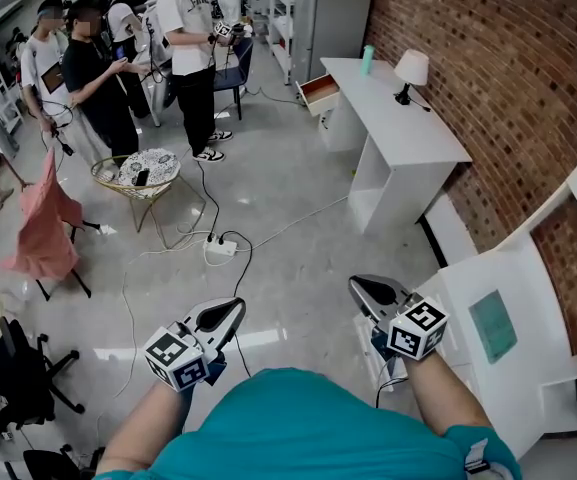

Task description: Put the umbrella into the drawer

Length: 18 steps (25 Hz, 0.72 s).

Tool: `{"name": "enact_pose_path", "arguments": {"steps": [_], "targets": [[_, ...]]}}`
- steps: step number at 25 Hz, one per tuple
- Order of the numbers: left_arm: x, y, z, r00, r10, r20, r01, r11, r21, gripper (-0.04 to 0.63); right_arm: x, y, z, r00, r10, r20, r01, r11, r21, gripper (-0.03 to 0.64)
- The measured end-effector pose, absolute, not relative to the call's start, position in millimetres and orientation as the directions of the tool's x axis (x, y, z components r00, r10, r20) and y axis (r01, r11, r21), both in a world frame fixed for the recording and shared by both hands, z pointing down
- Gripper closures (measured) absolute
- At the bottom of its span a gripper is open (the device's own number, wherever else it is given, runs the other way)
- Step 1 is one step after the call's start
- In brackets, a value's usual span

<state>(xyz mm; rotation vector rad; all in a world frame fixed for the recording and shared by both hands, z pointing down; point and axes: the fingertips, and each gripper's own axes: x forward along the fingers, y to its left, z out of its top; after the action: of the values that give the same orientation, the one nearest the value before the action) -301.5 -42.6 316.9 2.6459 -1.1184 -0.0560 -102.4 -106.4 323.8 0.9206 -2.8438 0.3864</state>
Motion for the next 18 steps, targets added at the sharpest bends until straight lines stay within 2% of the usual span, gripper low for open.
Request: {"name": "enact_pose_path", "arguments": {"steps": [18], "targets": [[-301.8, -42.3, 317.4, 0.706, -0.705, 0.074, -0.696, -0.670, 0.260, 0.581, -106.8, -104.5, 318.7, -0.814, -0.543, 0.207, -0.577, 0.798, -0.175, 0.597]]}}
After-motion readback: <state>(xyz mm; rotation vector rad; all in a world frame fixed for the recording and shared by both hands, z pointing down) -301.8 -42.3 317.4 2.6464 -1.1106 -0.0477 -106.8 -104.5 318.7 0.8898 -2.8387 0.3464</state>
